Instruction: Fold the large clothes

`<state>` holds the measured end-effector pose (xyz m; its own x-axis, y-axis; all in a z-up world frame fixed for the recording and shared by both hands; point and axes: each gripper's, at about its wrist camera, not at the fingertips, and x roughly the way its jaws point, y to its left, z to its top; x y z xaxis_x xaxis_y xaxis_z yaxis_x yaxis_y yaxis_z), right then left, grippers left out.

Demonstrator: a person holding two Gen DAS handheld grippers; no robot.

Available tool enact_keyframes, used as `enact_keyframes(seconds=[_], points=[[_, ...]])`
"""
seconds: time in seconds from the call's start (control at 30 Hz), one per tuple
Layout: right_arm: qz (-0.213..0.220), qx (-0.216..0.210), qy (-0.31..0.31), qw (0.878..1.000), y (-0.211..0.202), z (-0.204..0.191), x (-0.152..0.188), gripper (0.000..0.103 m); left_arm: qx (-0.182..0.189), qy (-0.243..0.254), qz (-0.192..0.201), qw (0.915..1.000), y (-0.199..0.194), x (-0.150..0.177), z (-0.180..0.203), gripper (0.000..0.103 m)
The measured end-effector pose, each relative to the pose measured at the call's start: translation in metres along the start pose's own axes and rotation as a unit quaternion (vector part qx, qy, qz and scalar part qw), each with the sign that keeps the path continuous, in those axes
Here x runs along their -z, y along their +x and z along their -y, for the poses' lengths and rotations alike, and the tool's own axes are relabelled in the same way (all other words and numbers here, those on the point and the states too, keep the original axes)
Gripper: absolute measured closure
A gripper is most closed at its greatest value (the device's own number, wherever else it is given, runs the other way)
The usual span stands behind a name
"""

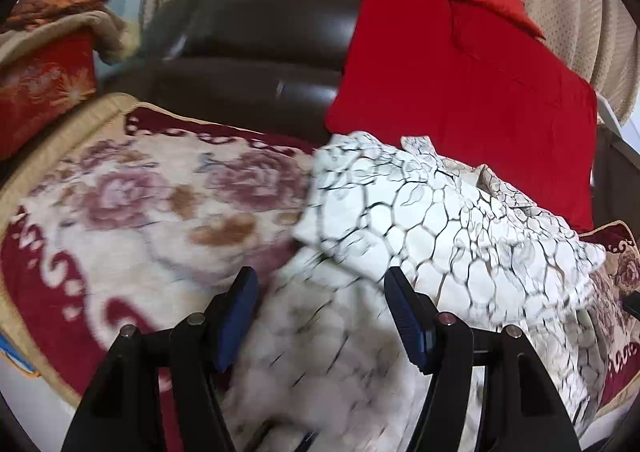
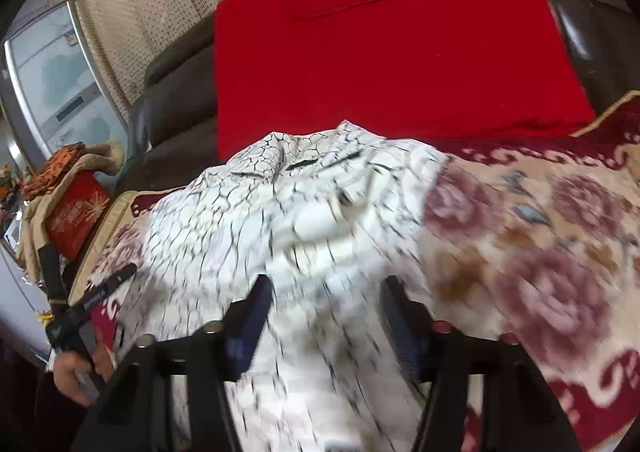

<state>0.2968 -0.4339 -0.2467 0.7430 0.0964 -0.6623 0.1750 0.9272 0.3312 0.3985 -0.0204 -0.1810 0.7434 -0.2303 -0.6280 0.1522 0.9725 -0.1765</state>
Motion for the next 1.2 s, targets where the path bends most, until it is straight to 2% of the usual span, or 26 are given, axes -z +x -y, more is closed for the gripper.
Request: enact_keyframes(seconds=[0.1,0.2,0.3,0.4,0.5,0.6,0.77,0.87,0.97,1.03,1.07,1.1,1.13,1.2], points=[[0.003,-0.005,0.007,1.0,-0.036,0.013,0.03,0.035,-0.007,-0.034,-0.001,0.9994,-0.029,0.018,-0.025,0.029],[-0.011,0.004,0.012,1.0,-0.061,0.024,0.064,0.034,-0.013,-0.066,-0.014,0.9976,-0.057,0.046,-0.052,0.028],[-0.034,0.004,0.014,0.999,-0.069,0.031,0.095,0.034,-0.019,-0.09,-0.043,0.9948,-0.071,0.071,-0.075,0.026],[-0.072,0.011,0.016,0.997,-0.069,0.039,0.123,0.034,-0.022,-0.119,-0.088,0.9887,-0.075,0.101,-0.096,0.026],[-0.106,0.027,0.025,0.994,-0.063,0.052,0.151,0.034,-0.02,-0.131,-0.135,0.982,-0.067,0.121,-0.107,0.024],[-0.138,0.037,0.046,0.989,-0.053,0.069,0.17,0.034,-0.023,-0.145,-0.196,0.9695,-0.046,0.14,-0.116,0.022],[-0.181,0.055,0.063,0.98,-0.033,0.091,0.192,0.034,-0.009,-0.151,-0.25,0.9563,-0.018,0.158,-0.114,0.022],[-0.199,0.053,0.061,0.977,-0.021,0.096,0.202,0.034,-0.03,-0.124,-0.268,0.9548,-0.002,0.165,-0.108,0.022],[-0.219,0.051,0.053,0.973,-0.01,0.099,0.212,0.034,-0.035,-0.095,-0.264,0.9592,0.006,0.167,-0.101,0.022],[-0.236,0.048,0.057,0.969,0.003,0.1,0.218,0.034,-0.036,-0.078,-0.271,0.9586,0.013,0.17,-0.096,0.023],[-0.244,0.042,0.059,0.967,0.01,0.101,0.222,0.034,-0.032,-0.078,-0.274,0.9579,0.016,0.172,-0.095,0.024],[-0.252,0.039,0.059,0.965,0.017,0.101,0.226,0.034,-0.026,-0.078,-0.276,0.9577,0.019,0.174,-0.094,0.034],[-0.256,0.039,0.058,0.964,0.021,0.101,0.229,0.034,-0.019,-0.077,-0.28,0.9568,0.022,0.176,-0.094,0.049],[-0.263,0.036,0.049,0.963,0.033,0.098,0.237,0.034,-0.009,-0.082,-0.29,0.9535,0.028,0.18,-0.093,0.06]])
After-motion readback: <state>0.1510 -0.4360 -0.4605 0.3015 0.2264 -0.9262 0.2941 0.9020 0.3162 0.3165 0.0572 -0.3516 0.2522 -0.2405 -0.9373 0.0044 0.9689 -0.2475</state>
